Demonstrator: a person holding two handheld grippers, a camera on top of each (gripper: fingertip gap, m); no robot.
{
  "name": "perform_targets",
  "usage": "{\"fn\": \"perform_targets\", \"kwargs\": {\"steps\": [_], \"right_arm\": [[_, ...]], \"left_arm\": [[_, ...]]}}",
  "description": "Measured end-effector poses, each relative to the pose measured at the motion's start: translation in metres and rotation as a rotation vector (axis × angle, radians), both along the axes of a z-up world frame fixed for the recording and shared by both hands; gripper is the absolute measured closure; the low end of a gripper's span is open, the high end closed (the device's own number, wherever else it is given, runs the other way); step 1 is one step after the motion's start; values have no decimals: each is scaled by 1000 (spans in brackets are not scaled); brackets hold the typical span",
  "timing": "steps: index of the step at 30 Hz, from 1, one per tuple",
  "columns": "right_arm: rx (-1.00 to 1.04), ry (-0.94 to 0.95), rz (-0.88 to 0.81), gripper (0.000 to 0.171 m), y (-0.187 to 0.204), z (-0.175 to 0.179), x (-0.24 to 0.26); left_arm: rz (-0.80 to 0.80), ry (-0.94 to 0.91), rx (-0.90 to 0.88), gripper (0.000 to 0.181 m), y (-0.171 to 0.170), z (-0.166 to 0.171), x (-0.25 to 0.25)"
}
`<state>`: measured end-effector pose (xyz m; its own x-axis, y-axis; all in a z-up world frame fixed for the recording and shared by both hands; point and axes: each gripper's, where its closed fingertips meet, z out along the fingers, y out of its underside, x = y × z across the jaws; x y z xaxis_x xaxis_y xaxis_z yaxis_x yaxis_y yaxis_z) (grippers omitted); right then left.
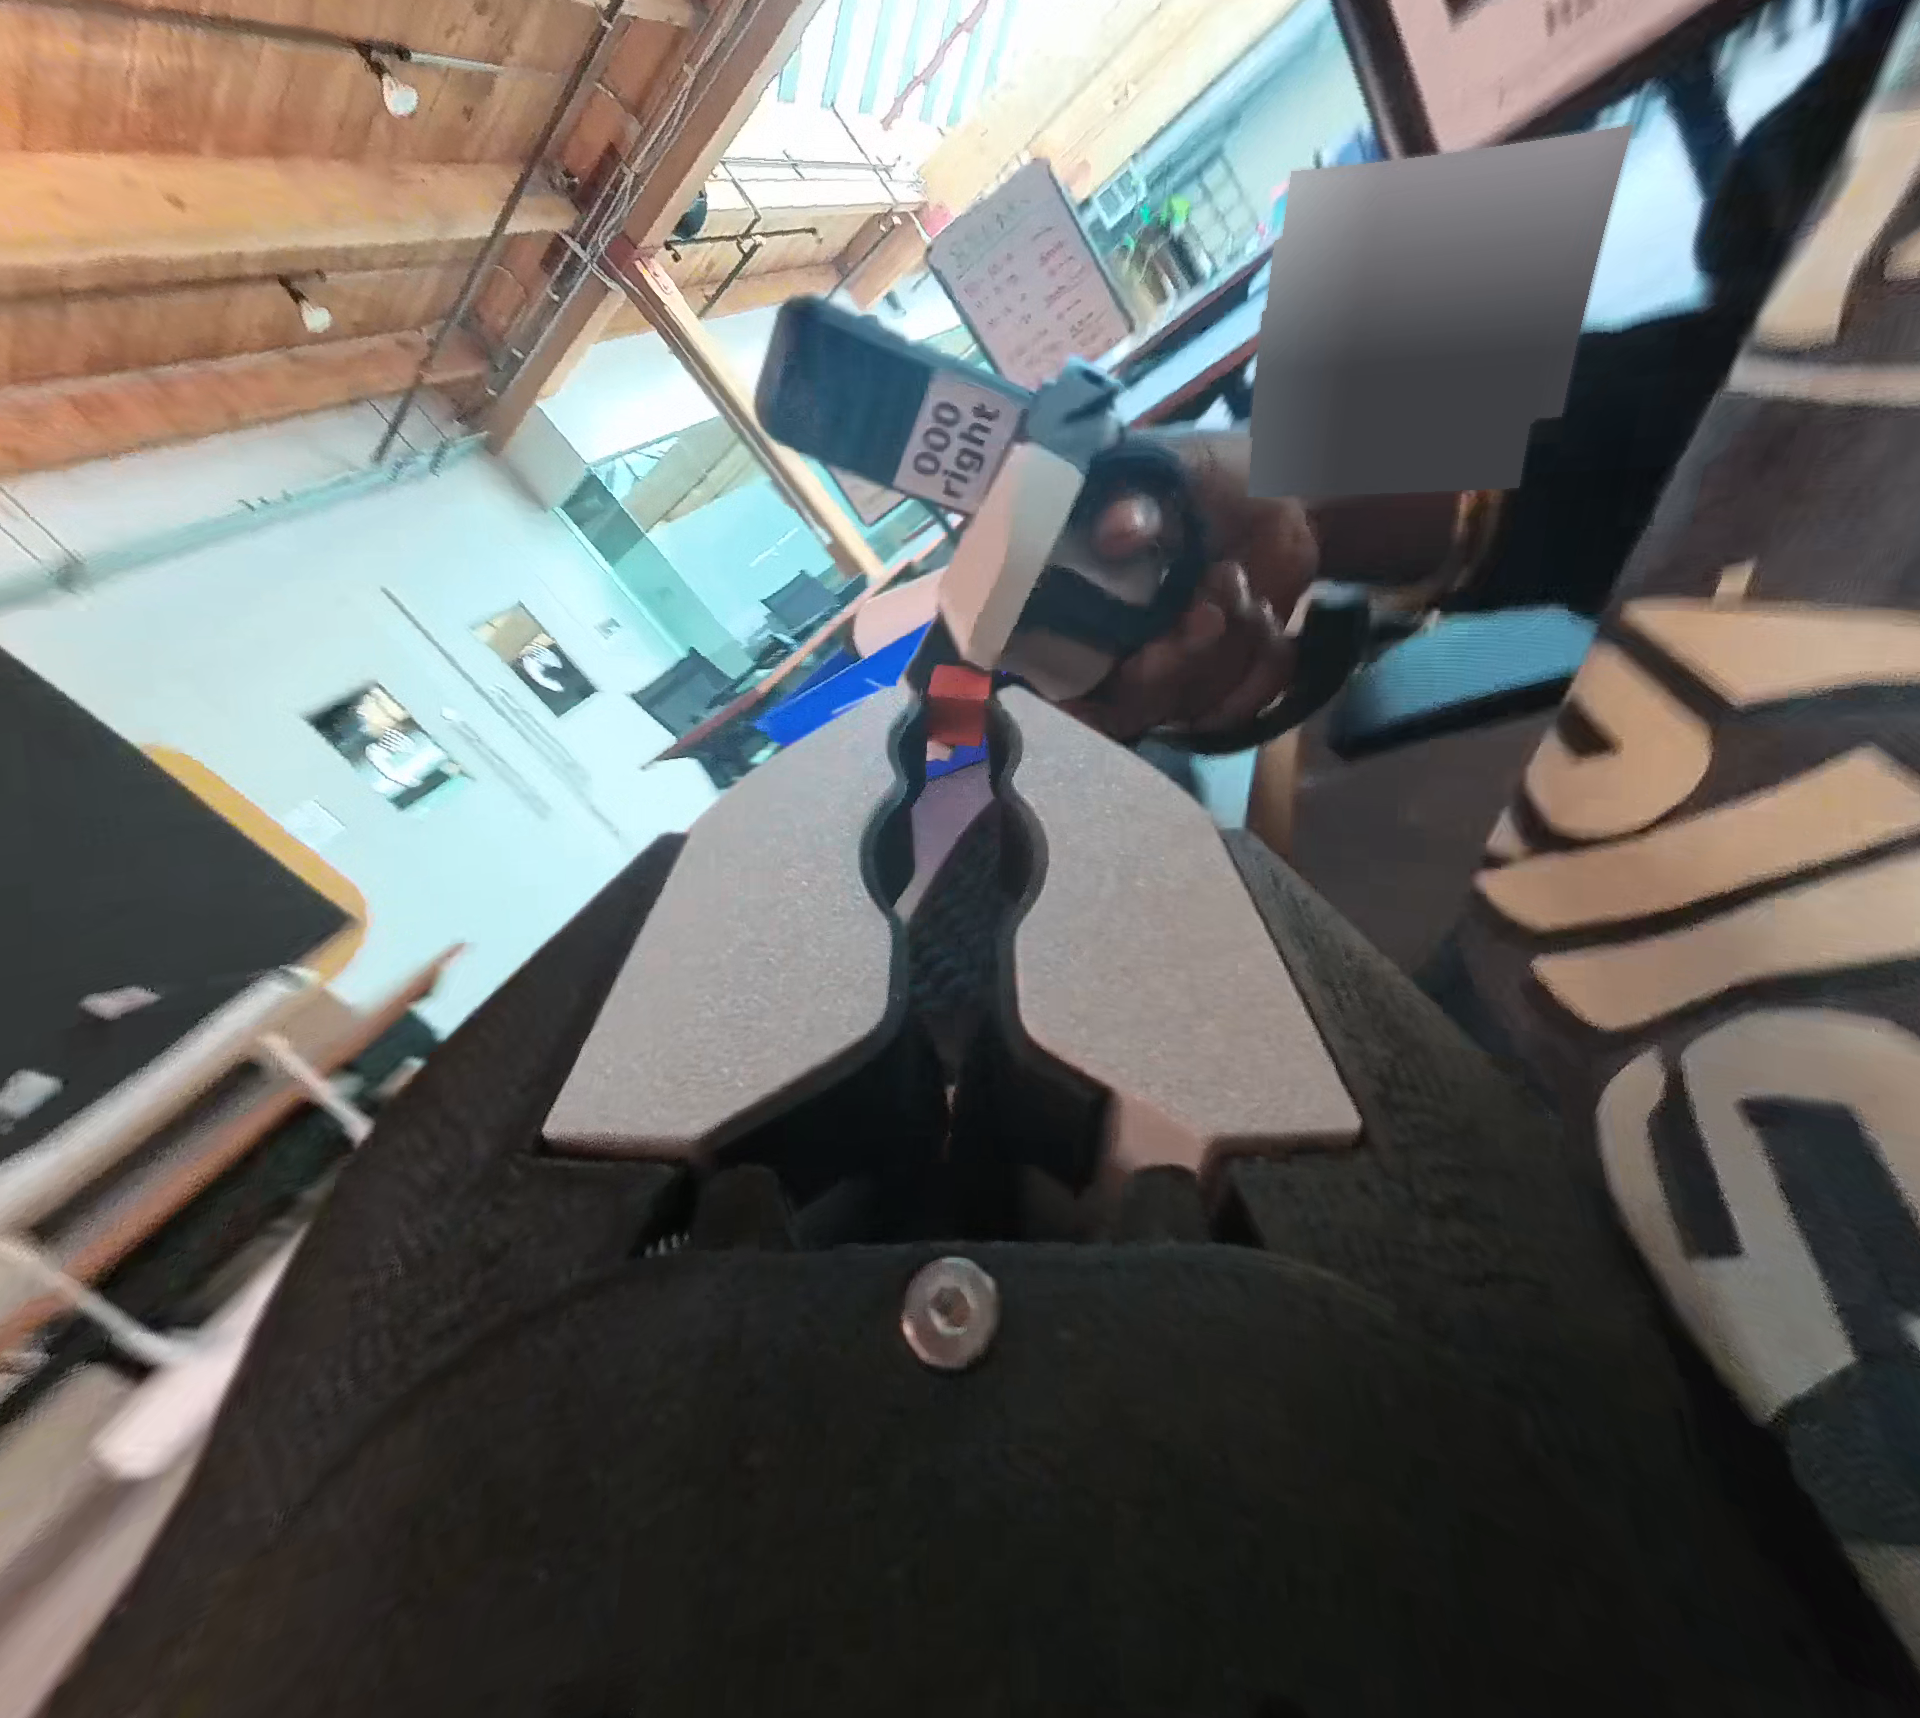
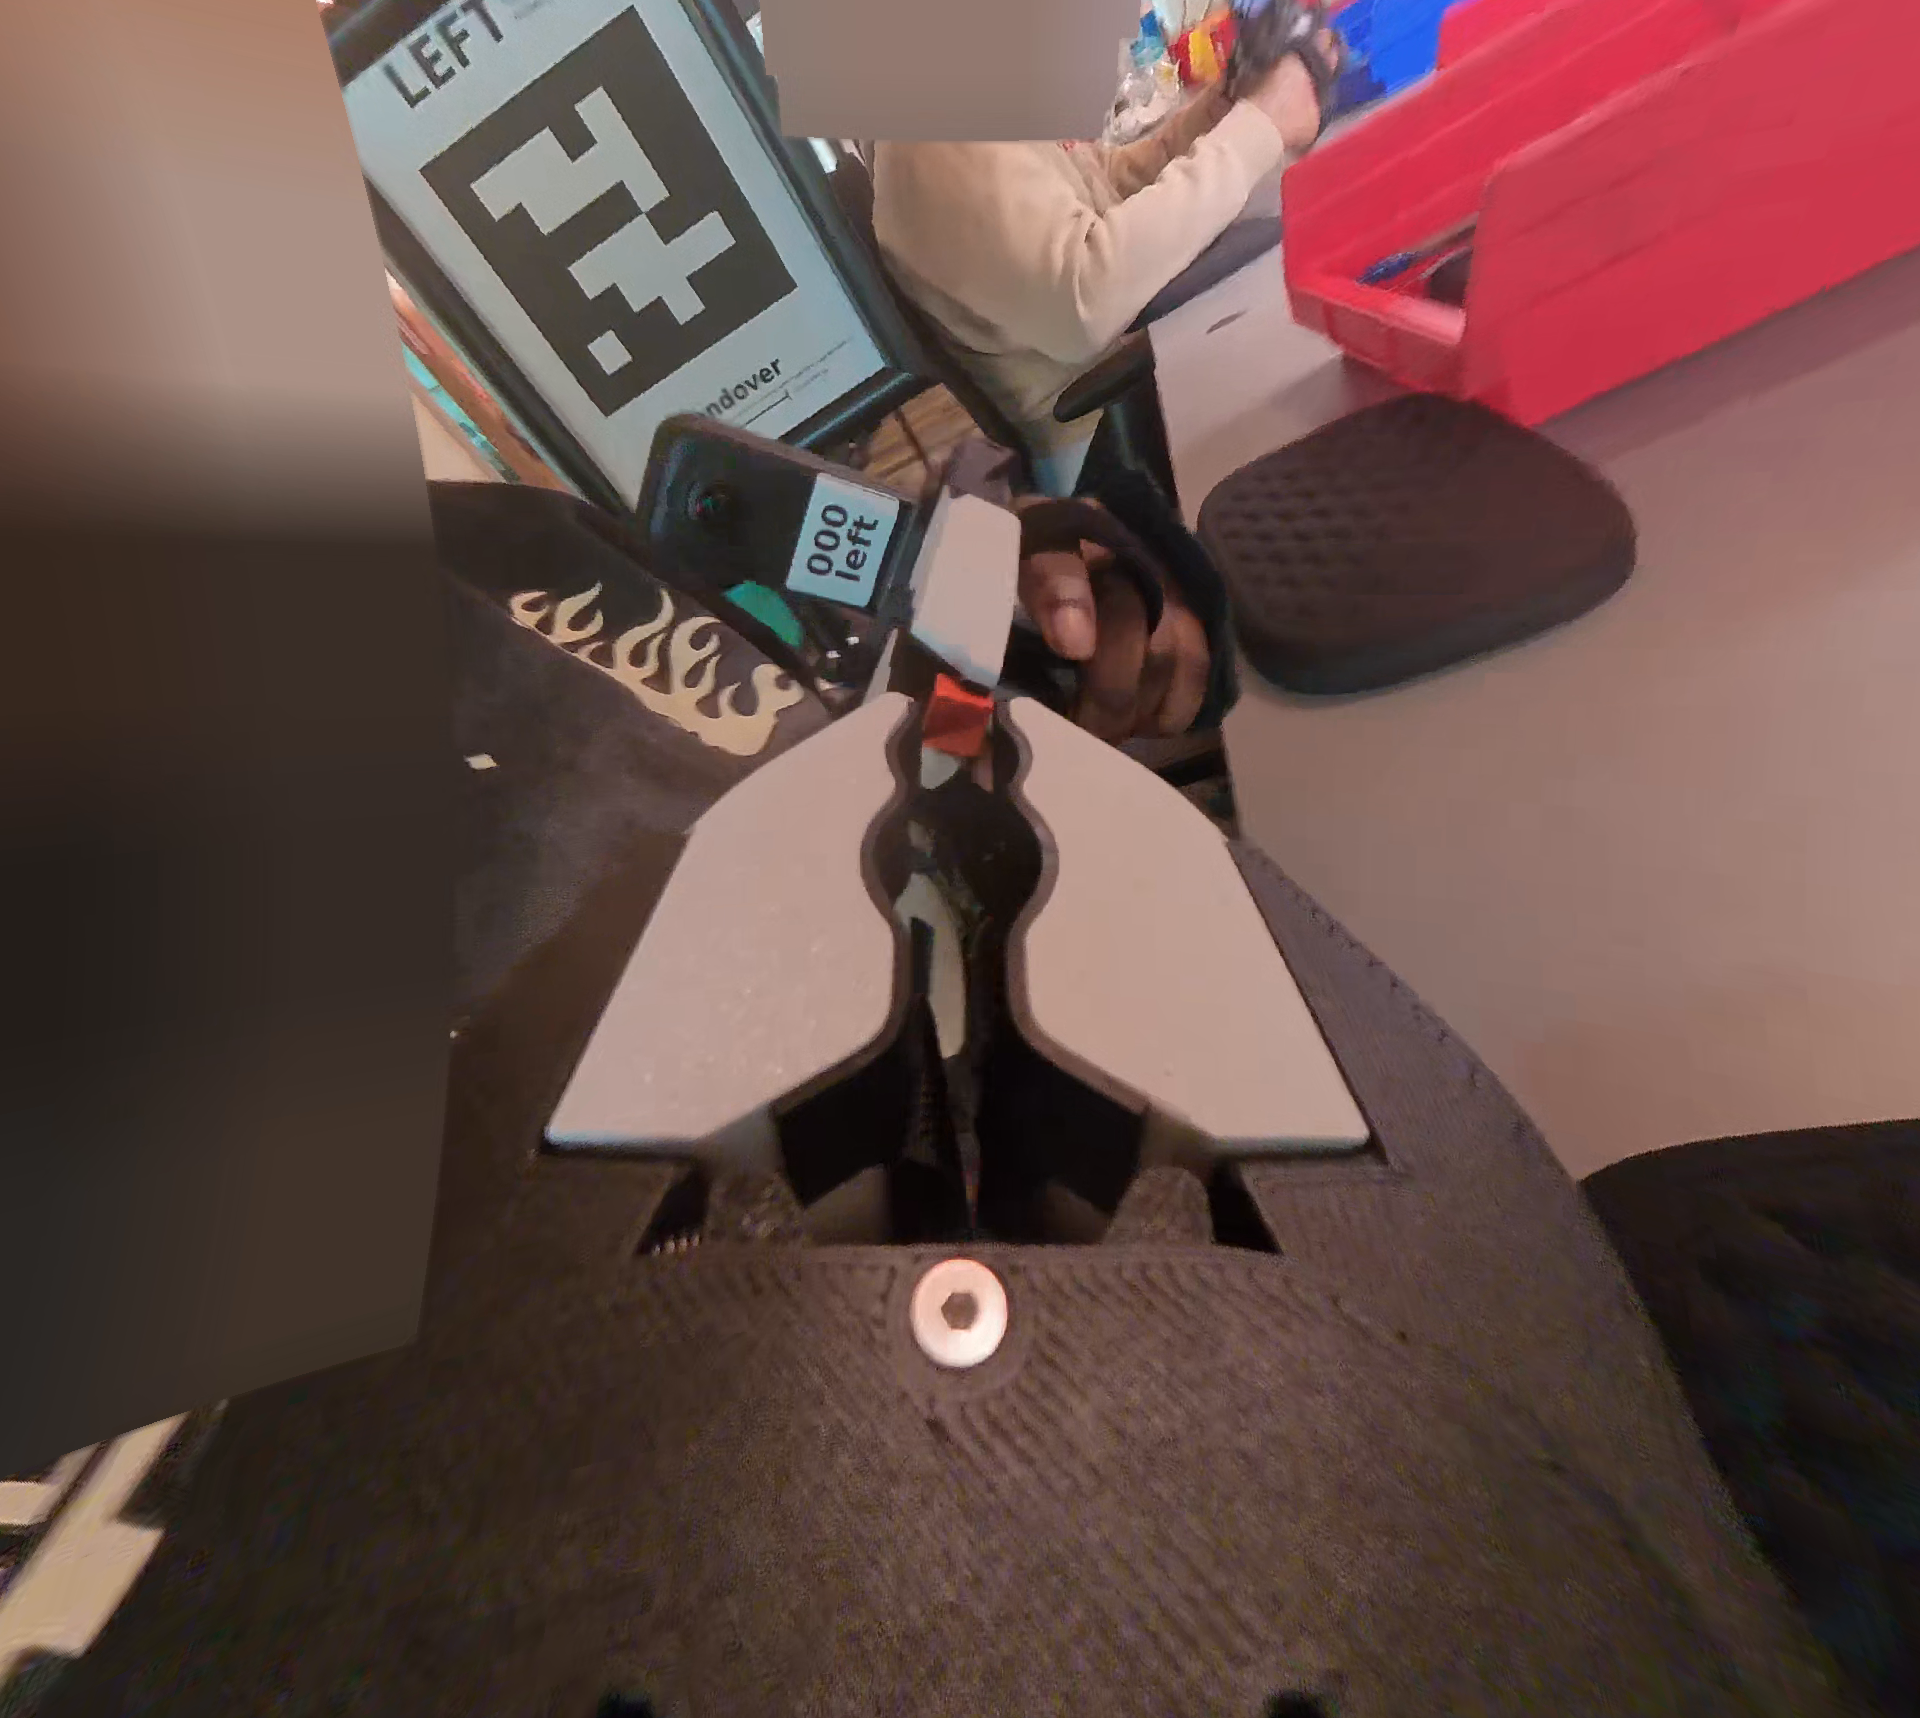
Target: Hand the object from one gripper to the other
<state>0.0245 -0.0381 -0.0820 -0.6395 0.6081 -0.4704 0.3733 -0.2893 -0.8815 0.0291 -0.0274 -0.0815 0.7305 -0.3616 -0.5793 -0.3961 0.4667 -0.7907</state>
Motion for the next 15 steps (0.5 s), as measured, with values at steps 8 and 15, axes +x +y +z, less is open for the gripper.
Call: {"fn": "perform_targets", "kwargs": {"steps": [8, 15], "right_arm": [[993, 723, -191, 148, 0, 3, 9], [1202, 874, -195, 149, -11, 2, 12]], "left_arm": [[-582, -681, -614, 171, -12, 3, 3], [-676, -709, -714, 171, -18, -1, 10]]}}
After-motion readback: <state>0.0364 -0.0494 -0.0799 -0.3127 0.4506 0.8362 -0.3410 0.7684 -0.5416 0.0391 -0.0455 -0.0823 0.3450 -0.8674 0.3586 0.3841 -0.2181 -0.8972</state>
